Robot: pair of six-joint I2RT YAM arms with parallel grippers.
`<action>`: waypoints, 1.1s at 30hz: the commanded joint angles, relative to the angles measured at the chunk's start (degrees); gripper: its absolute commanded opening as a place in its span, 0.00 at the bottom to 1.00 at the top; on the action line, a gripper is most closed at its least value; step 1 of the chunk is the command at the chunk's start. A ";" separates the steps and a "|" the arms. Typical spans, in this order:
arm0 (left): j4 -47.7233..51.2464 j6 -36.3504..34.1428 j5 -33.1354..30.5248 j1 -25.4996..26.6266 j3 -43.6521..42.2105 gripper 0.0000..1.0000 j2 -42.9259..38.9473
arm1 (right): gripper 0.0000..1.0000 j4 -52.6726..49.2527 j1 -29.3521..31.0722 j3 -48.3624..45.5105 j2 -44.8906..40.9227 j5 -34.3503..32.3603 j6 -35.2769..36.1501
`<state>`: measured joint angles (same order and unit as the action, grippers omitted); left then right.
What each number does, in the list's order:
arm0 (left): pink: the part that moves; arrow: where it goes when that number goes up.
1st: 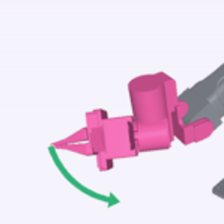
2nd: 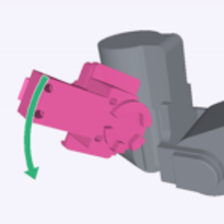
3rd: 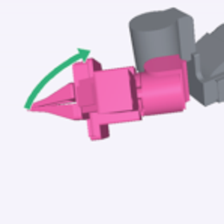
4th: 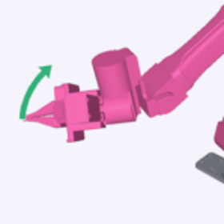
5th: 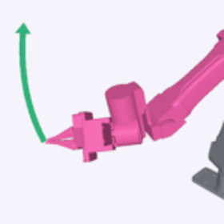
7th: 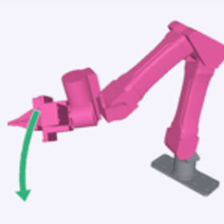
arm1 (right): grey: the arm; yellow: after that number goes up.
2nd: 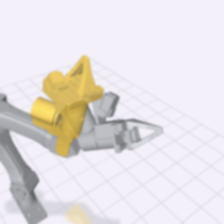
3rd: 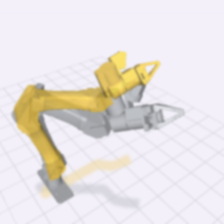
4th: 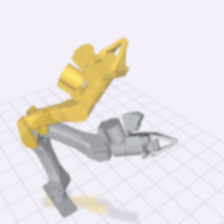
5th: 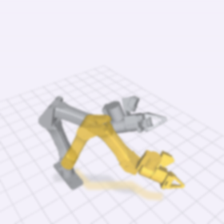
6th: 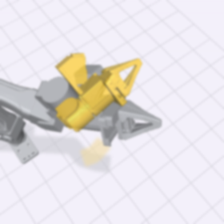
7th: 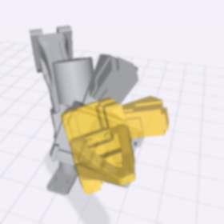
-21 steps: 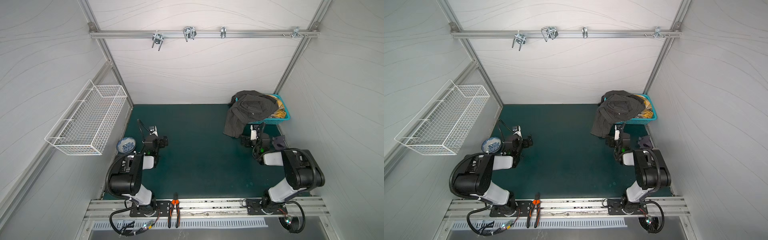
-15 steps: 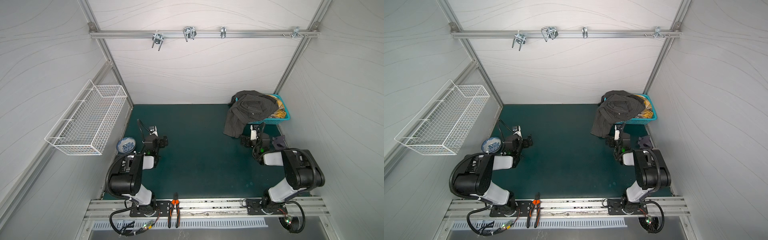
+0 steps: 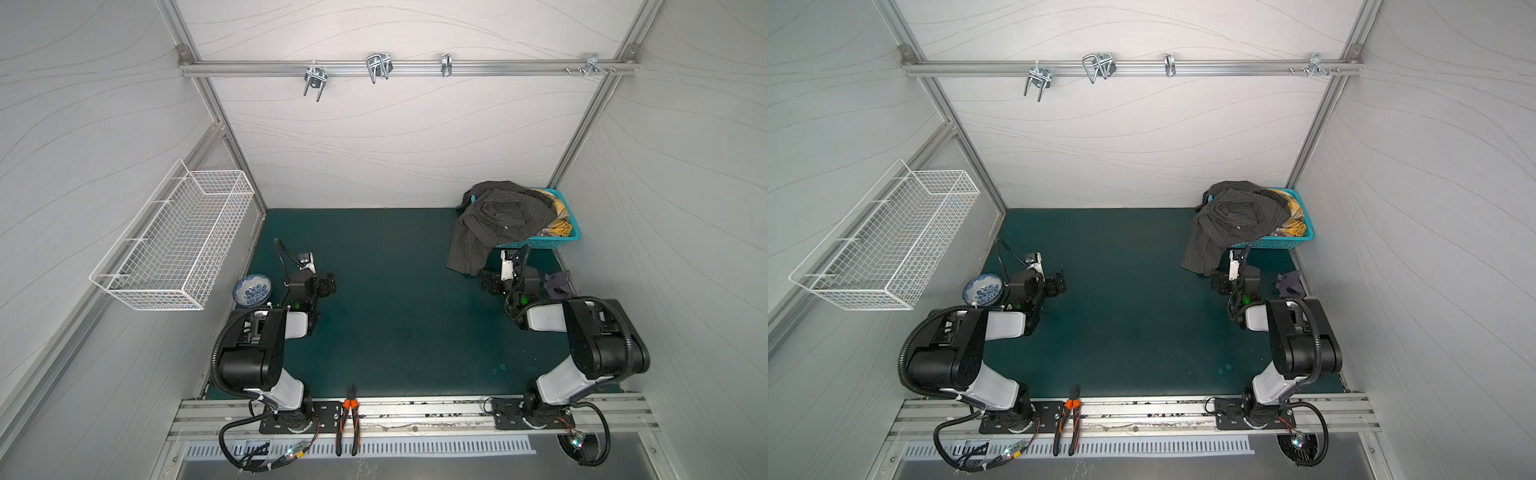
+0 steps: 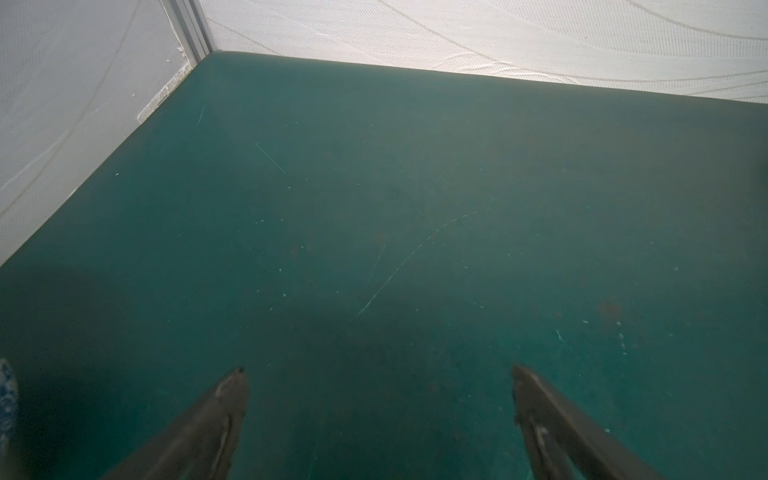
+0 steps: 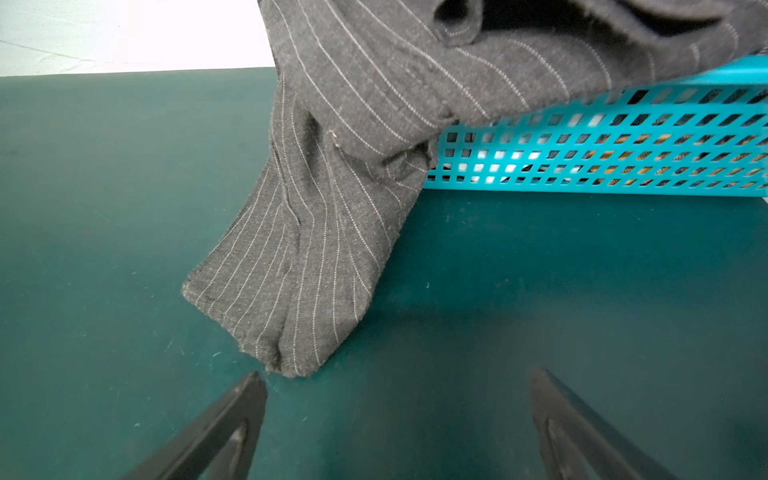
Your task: Fold and stack the long sleeve shirts
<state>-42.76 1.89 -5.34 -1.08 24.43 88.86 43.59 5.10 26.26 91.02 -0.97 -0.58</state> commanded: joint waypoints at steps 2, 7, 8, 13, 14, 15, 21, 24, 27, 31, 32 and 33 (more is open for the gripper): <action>-1.01 -0.44 0.42 -0.15 1.41 0.99 -0.35 | 0.99 0.45 -0.36 -0.16 -0.93 0.64 0.73; -0.69 -0.71 0.63 -0.16 1.46 1.00 -0.82 | 0.99 -4.14 1.83 2.06 -4.48 -8.80 -0.20; 3.29 -1.63 0.37 0.43 3.81 0.99 -2.06 | 0.99 -16.39 4.02 7.62 -8.78 -17.47 -0.82; 44.95 10.33 -9.39 3.72 32.35 0.99 -7.23 | 0.99 -65.79 3.86 41.51 -13.68 -15.89 -14.01; 50.81 14.50 -9.19 3.72 37.70 0.95 -7.22 | 0.99 -66.35 3.57 42.82 -13.05 -15.05 -16.24; 55.55 18.56 -7.48 3.73 41.74 0.91 -6.78 | 0.99 -66.35 2.48 43.37 -12.24 -13.63 -19.24; 69.39 19.58 -5.63 11.38 52.04 0.83 -2.88 | 0.99 -81.12 -7.04 57.33 -1.52 -2.97 -29.73; 69.19 11.21 -17.28 18.81 49.81 0.83 -2.22 | 0.99 -83.71 -7.16 61.80 2.50 -5.80 -27.58; 64.39 8.09 -21.16 21.64 44.77 0.83 -3.81 | 0.97 -85.55 -7.17 66.77 7.58 -6.26 -25.04; 60.37 10.02 -21.91 21.65 39.37 0.85 -7.43 | 0.90 -85.53 -7.39 71.72 14.14 -3.24 -21.84; 59.86 9.85 -21.65 21.65 38.45 0.85 -8.15 | 0.88 -84.66 -7.39 72.21 15.40 -2.26 -21.44; 59.50 9.77 -21.65 21.65 37.81 0.85 -8.70 | 0.88 -83.44 -7.43 72.60 16.25 -1.22 -21.31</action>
<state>20.25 12.38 -23.35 20.99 61.95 84.20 -38.79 -2.33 96.29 105.67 -4.99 -23.70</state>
